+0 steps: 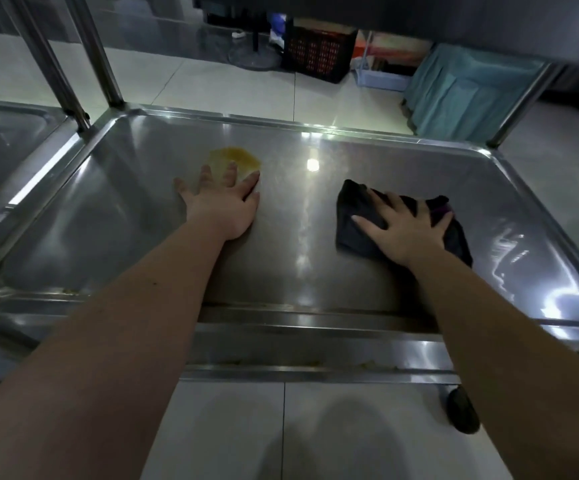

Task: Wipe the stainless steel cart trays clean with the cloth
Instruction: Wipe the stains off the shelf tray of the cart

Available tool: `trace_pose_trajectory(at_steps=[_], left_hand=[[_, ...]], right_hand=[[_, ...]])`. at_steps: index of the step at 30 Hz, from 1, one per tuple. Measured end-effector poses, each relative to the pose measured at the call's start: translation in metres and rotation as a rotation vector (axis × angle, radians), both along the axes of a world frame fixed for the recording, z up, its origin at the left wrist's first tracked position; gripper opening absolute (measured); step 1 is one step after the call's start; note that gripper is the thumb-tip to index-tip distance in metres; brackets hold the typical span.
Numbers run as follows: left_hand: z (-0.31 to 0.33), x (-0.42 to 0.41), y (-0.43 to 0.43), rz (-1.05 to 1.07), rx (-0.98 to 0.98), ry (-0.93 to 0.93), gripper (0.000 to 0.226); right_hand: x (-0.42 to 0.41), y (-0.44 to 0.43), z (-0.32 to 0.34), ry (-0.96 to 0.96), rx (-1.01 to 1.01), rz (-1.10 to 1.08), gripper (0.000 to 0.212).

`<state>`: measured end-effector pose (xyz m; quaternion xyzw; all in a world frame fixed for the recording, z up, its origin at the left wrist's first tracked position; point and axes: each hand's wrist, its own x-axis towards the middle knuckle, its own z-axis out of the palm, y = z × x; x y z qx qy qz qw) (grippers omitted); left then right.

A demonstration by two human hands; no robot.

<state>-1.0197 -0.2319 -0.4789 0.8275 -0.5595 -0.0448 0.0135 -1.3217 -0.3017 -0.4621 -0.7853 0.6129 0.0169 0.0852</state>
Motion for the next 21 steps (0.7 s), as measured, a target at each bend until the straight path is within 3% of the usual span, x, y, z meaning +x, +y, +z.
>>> trace_pose_trajectory(at_steps=[9,17,21], left_hand=[[0.002,0.001,0.013,0.002,0.001,-0.002,0.052],[0.004,-0.003,0.013,0.003,0.022,0.009,0.053],[0.007,-0.013,0.015,0.022,0.025,0.011,0.053]], right_hand=[[0.087,0.106,-0.011,0.022,-0.065,0.229,0.081],[-0.041,0.071,0.002,0.021,-0.015,0.008,0.081],[-0.047,0.075,0.004,0.042,0.021,-0.069,0.081]])
